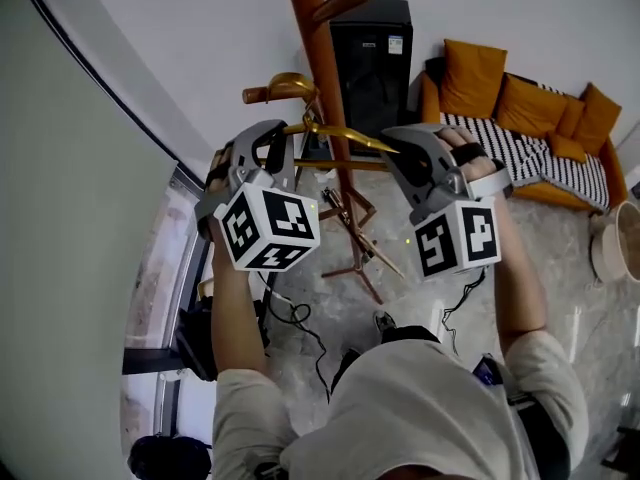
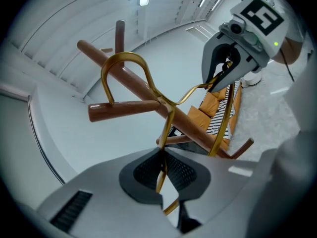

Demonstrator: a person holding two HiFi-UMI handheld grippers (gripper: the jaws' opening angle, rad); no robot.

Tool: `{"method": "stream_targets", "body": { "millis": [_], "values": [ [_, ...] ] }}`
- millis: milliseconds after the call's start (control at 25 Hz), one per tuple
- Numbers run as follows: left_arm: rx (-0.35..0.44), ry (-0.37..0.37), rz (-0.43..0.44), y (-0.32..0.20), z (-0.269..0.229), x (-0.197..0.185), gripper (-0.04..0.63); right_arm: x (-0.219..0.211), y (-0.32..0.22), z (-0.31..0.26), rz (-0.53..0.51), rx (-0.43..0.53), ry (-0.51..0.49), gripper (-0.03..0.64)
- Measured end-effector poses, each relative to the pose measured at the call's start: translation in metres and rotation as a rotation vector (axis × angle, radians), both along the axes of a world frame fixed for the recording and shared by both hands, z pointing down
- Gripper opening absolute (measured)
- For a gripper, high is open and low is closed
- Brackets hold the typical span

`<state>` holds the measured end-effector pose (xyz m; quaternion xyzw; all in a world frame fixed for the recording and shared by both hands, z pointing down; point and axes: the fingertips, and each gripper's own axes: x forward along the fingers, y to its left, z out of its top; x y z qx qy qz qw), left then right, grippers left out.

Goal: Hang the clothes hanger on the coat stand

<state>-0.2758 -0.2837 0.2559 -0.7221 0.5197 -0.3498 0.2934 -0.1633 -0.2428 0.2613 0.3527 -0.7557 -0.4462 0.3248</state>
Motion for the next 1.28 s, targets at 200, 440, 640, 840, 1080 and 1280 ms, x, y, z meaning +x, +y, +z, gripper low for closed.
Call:
{"method": "stream_targets", "body": {
  "millis": [200, 440, 640, 840, 1080, 1280],
  "values": [
    [0.005, -0.002, 0.036, -0.007, -0.003, 0.001, 0.017, -0.001, -0.004, -0.003, 0.039, -0.012, 0.002, 0.02],
    [0.012, -0.01, 0.077, -0.015, -0.013, 0.01, 0.017, 0.007, -0.013, -0.009, 0.095, -0.02, 0.003, 0.015],
    [0.023, -0.01, 0.101, -0.022, -0.02, 0.015, 0.017, 0.012, -0.02, -0.013, 0.126, -0.009, 0.015, 0.014],
    [0.019, -0.01, 0.11, -0.02, -0.013, 0.016, 0.017, 0.014, -0.02, -0.004, 0.14, -0.016, 0.019, 0.012],
    [0.026, -0.007, 0.12, -0.023, -0.008, 0.013, 0.017, 0.01, -0.025, 0.006, 0.168, -0.029, 0.031, 0.012],
    [0.027, -0.011, 0.143, -0.028, -0.007, 0.021, 0.015, 0.004, -0.028, 0.006, 0.163, -0.043, 0.04, 0.012]
  ]
}}
